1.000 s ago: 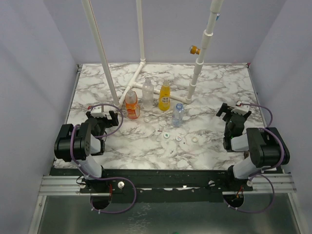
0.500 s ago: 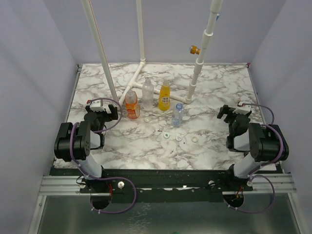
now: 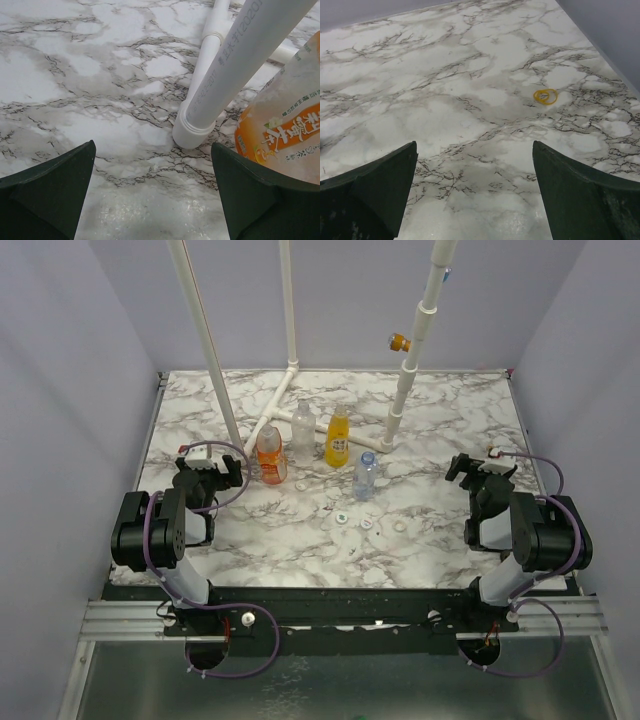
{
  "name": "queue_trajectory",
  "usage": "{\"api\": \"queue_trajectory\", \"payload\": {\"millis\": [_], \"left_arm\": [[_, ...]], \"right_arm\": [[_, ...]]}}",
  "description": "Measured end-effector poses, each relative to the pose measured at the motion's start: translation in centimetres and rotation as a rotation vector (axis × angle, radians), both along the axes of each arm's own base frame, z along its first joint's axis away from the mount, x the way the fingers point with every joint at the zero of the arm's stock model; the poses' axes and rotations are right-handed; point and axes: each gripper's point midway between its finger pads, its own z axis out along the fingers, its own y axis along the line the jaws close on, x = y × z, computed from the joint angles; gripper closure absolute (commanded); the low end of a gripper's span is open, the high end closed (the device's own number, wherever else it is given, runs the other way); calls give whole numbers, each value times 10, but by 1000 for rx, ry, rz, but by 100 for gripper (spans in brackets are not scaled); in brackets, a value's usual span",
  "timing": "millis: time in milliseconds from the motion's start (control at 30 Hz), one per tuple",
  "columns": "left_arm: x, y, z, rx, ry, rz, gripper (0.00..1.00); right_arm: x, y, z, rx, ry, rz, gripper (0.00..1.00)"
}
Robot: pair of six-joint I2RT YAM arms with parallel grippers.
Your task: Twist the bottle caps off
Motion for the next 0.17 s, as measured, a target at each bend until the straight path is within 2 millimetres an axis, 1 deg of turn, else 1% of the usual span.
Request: {"api": "queue_trajectory", "payload": {"millis": [167], "left_arm": [[-1,0,-2,-1,10,0,1]], "right_arm": [[0,0,0,0,0,0,0]]}}
